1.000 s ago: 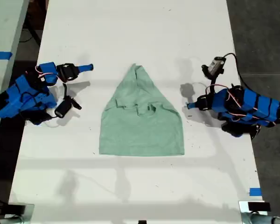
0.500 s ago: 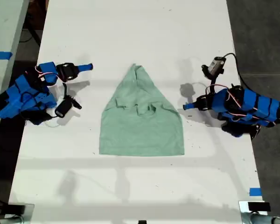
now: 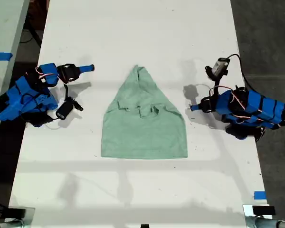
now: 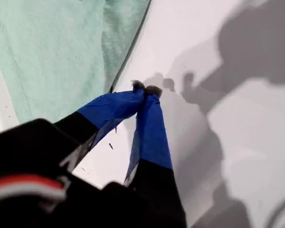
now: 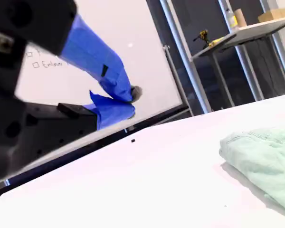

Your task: Fold t shirt

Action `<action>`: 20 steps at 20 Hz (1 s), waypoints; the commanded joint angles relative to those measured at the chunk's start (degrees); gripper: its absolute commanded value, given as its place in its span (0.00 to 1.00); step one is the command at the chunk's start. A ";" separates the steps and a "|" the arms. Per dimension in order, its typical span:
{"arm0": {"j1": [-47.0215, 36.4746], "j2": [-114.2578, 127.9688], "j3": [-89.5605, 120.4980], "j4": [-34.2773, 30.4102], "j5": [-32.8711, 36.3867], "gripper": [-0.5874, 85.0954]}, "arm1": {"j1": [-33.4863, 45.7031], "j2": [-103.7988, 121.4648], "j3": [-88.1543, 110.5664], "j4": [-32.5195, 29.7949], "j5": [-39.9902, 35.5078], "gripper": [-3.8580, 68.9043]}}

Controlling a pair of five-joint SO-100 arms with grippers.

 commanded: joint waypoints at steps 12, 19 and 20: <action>-1.32 0.62 2.29 0.44 -0.97 0.00 | -1.67 0.62 3.16 -0.88 0.70 0.17; -1.32 0.62 2.29 0.53 -0.97 0.00 | -2.02 0.62 3.16 -0.79 1.05 0.04; -1.41 0.62 2.29 0.53 -0.97 0.00 | -1.93 0.62 3.16 -0.79 1.14 0.05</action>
